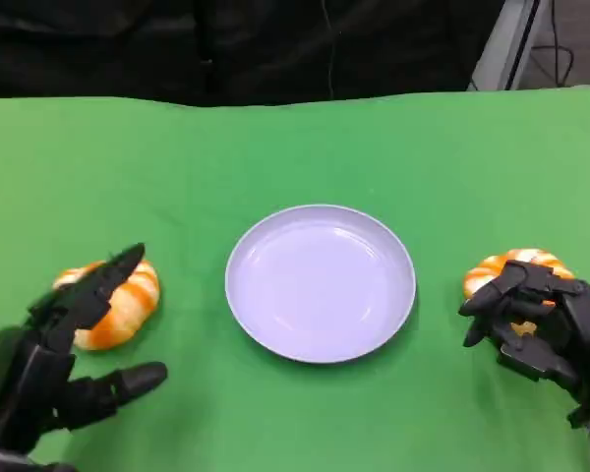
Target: Grasp the bread from the table and place it into the plate.
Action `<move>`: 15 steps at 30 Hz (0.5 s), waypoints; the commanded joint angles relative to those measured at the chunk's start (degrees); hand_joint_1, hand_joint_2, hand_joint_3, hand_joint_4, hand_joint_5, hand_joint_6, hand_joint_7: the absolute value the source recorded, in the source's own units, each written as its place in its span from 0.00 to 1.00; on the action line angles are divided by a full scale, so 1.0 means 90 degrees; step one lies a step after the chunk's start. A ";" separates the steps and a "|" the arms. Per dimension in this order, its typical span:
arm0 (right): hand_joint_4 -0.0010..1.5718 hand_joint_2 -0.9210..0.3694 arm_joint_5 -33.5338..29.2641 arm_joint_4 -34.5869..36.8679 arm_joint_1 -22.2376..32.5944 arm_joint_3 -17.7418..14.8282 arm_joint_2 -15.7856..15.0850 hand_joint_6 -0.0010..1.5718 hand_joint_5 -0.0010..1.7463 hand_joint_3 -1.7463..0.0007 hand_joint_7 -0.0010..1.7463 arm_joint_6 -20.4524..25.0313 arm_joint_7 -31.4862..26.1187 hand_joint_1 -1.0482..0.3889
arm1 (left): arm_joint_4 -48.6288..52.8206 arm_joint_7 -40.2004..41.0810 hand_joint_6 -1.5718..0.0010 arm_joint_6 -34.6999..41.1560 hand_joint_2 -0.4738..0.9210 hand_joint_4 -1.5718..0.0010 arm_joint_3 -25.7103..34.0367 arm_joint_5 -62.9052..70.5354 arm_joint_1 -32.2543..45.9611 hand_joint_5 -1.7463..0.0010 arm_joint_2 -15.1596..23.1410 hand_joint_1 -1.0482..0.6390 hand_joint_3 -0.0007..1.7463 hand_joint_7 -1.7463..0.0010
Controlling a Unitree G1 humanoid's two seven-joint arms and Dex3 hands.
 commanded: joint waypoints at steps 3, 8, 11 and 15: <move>0.54 0.06 0.0066 -0.0017 -0.0004 -0.0042 -0.0066 0.58 0.80 0.63 0.55 0.0062 0.0015 0.77 | -0.0375 0.0910 0.73 0.0886 1.00 0.76 -0.0384 0.0826 0.0028 1.00 0.0400 0.19 0.11 0.98; 0.54 0.06 0.0051 -0.0013 -0.0006 -0.0043 -0.0059 0.58 0.80 0.64 0.55 0.0078 -0.0003 0.76 | -0.0471 0.1246 0.72 0.1463 1.00 0.78 -0.0713 0.1060 -0.0001 1.00 0.0566 0.19 0.11 0.98; 0.54 0.06 0.0057 -0.0018 -0.0009 -0.0047 -0.0054 0.58 0.80 0.64 0.55 0.0079 0.0000 0.77 | -0.0482 0.1275 0.71 0.1726 1.00 0.78 -0.0889 0.1054 -0.0018 1.00 0.0658 0.19 0.12 0.98; 0.54 0.06 0.0081 -0.0026 -0.0015 -0.0058 -0.0046 0.58 0.80 0.63 0.54 0.0101 0.0021 0.76 | -0.0416 0.1320 0.70 0.2232 1.00 0.79 -0.1140 0.1158 -0.0100 1.00 0.0766 0.19 0.13 0.99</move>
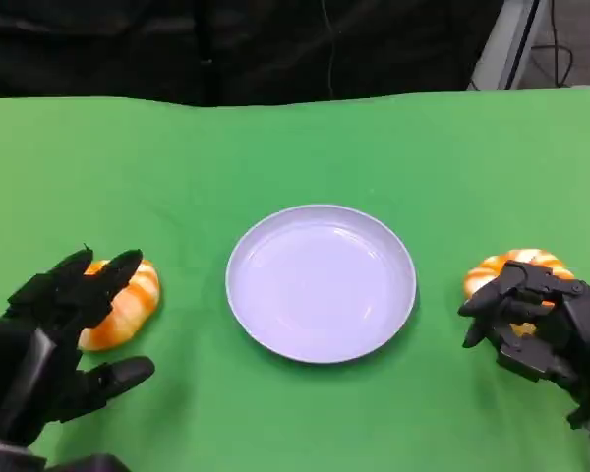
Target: Grasp the bread from the table and place it into the plate.
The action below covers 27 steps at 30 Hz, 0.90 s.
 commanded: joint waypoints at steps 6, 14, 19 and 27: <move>0.54 0.07 0.0014 -0.0022 -0.0011 -0.0032 -0.0060 0.58 0.80 0.62 0.55 -0.0019 -0.0073 0.76 | 0.0079 0.0055 0.71 0.0729 1.00 0.81 -0.0421 -0.0045 -0.0200 1.00 0.0313 0.18 0.14 0.99; 0.54 0.07 0.0021 -0.0038 0.0006 -0.0027 -0.0059 0.57 0.81 0.62 0.55 -0.0034 -0.0073 0.76 | 0.0430 -0.0325 0.76 0.1008 1.00 0.82 -0.0712 -0.0298 -0.0500 1.00 0.0435 0.17 0.10 1.00; 0.54 0.07 -0.0010 -0.0065 0.0020 -0.0017 -0.0065 0.58 0.80 0.62 0.55 -0.0013 -0.0130 0.76 | 0.0560 -0.0558 0.77 0.1052 1.00 0.81 -0.0819 -0.0501 -0.0667 0.99 0.0485 0.16 0.09 1.00; 0.54 0.07 0.0012 -0.0063 0.0025 -0.0017 -0.0071 0.57 0.80 0.62 0.55 -0.0079 -0.0090 0.77 | 0.0700 -0.1023 0.77 0.1119 1.00 0.81 -0.0897 -0.0827 -0.0903 1.00 0.0482 0.16 0.09 1.00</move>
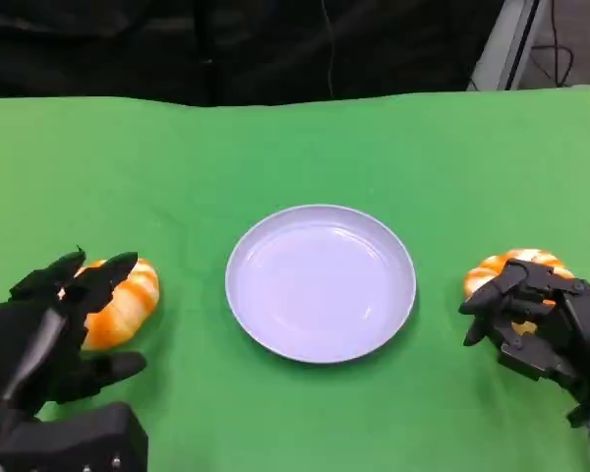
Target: Grasp the bread from the table and place it into the plate.
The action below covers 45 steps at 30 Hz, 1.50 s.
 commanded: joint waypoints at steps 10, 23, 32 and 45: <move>0.54 0.06 0.0007 -0.0029 0.0018 -0.0018 -0.0070 0.58 0.80 0.64 0.55 -0.0056 -0.0029 0.76 | 0.0809 -0.0325 0.76 0.0000 1.00 0.79 -0.0180 -0.0371 -0.0674 0.99 0.0109 0.16 0.10 1.00; 0.54 0.06 -0.0006 -0.0040 0.0031 -0.0017 -0.0081 0.58 0.80 0.64 0.55 -0.0088 -0.0033 0.76 | 0.1451 -0.0288 0.74 0.0184 1.00 0.78 -0.0558 -0.0341 -0.1158 0.99 0.0112 0.16 0.12 0.99; 0.54 0.06 0.0019 -0.0055 0.0044 -0.0015 -0.0082 0.57 0.80 0.64 0.55 -0.0061 -0.0028 0.76 | 0.2144 -0.0342 0.75 0.0160 1.00 0.77 -0.0713 -0.0448 -0.1475 0.99 0.0010 0.12 0.14 1.00; 0.54 0.05 0.0205 -0.0073 0.0051 -0.0082 -0.0072 0.58 0.80 0.65 0.54 0.0021 0.0199 0.76 | 0.2841 -0.0396 0.75 0.0209 1.00 0.77 -0.0893 -0.0549 -0.1771 1.00 -0.0098 0.12 0.15 1.00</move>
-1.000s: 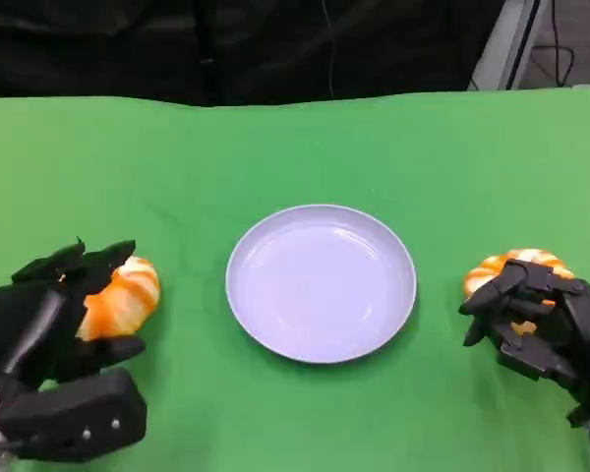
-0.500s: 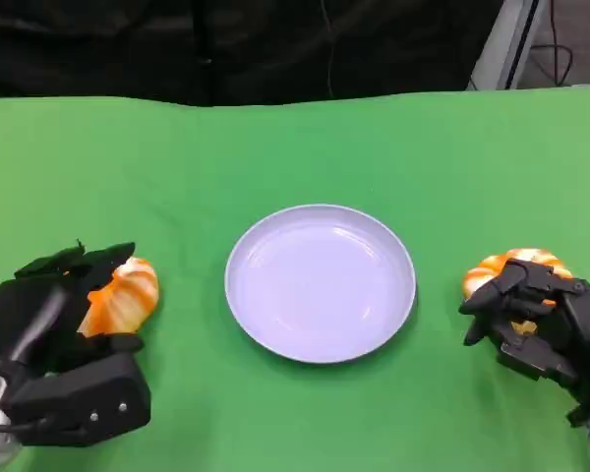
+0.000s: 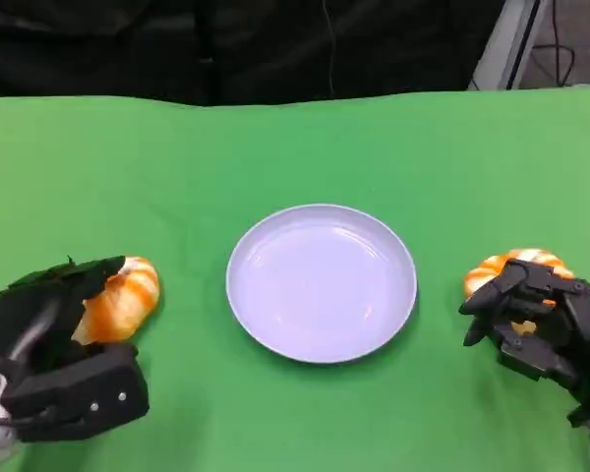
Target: Grasp the bread from the table and place it into the plate.
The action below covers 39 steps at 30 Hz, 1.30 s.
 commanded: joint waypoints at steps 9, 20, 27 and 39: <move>0.54 0.05 0.0085 -0.0059 0.0046 -0.0059 -0.0081 0.58 0.80 0.66 0.54 -0.0004 0.0012 0.76 | 0.0502 0.0037 0.75 0.0031 1.00 0.77 -0.0172 -0.0033 -0.0249 1.00 -0.0056 0.12 0.16 1.00; 0.54 0.05 0.0075 -0.0082 0.0061 -0.0045 -0.0092 0.58 0.80 0.66 0.54 0.0027 -0.0018 0.76 | 0.0739 0.0078 0.73 0.0060 1.00 0.77 -0.0375 -0.0023 -0.0385 1.00 -0.0093 0.39 0.11 0.99; 0.54 0.05 0.0073 -0.0095 0.0063 -0.0045 -0.0095 0.58 0.79 0.67 0.53 0.0029 -0.0011 0.75 | 0.0783 -0.0034 0.73 0.0017 1.00 0.78 -0.0387 -0.0084 -0.0404 1.00 -0.0094 0.50 0.09 1.00; 0.54 0.05 0.0066 -0.0093 0.0062 -0.0044 -0.0092 0.59 0.79 0.67 0.53 -0.0015 -0.0029 0.75 | 0.0786 -0.0089 0.71 0.0059 1.00 0.77 -0.0464 -0.0144 -0.0403 0.99 -0.0091 0.60 0.07 0.99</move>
